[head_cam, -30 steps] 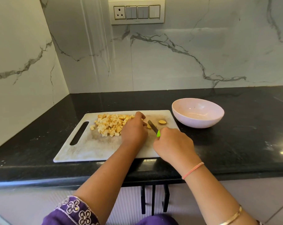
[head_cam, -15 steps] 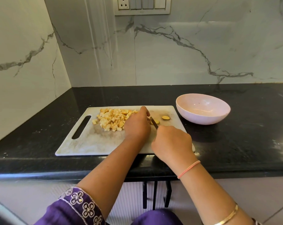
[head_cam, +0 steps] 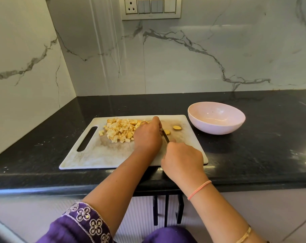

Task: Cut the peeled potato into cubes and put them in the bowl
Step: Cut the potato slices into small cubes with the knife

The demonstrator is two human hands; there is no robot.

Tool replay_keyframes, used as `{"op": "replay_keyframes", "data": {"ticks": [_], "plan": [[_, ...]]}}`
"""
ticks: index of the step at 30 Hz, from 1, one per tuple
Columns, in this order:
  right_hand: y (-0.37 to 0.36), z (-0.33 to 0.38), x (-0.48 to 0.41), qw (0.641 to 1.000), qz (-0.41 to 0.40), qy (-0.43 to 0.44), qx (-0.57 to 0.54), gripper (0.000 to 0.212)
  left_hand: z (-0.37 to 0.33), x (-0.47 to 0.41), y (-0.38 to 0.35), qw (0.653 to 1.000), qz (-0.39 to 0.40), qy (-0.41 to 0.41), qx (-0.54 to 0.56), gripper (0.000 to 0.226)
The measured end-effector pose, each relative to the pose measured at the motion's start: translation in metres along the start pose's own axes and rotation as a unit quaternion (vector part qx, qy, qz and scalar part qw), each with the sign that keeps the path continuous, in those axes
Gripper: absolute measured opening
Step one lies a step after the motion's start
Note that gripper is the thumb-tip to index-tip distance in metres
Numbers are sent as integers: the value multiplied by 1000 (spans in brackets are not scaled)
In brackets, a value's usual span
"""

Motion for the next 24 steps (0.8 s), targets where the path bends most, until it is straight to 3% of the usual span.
{"op": "replay_keyframes", "data": {"ticks": [12,16,24], "plan": [[14,1,18,999,18,32,6,17,1,2,6,1000,4,2,-6,15],[19,-17,13,998,57,2,-7,19,1,7,-2,999,7,-3,34,15],[35,-60,-6,991,56,-73,-99,23,-6,0,-5,996,27,34,78,43]]}}
Point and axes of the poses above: each hand's wrist, its own x-axis away from the middle knuckle, its own y-axis out of the back of the hand, z = x × y, the point moved 10 cm from there along -x, towards the middle knuckle, and after that the axes turned 13 degrees about -y, right-handed, at the moved point
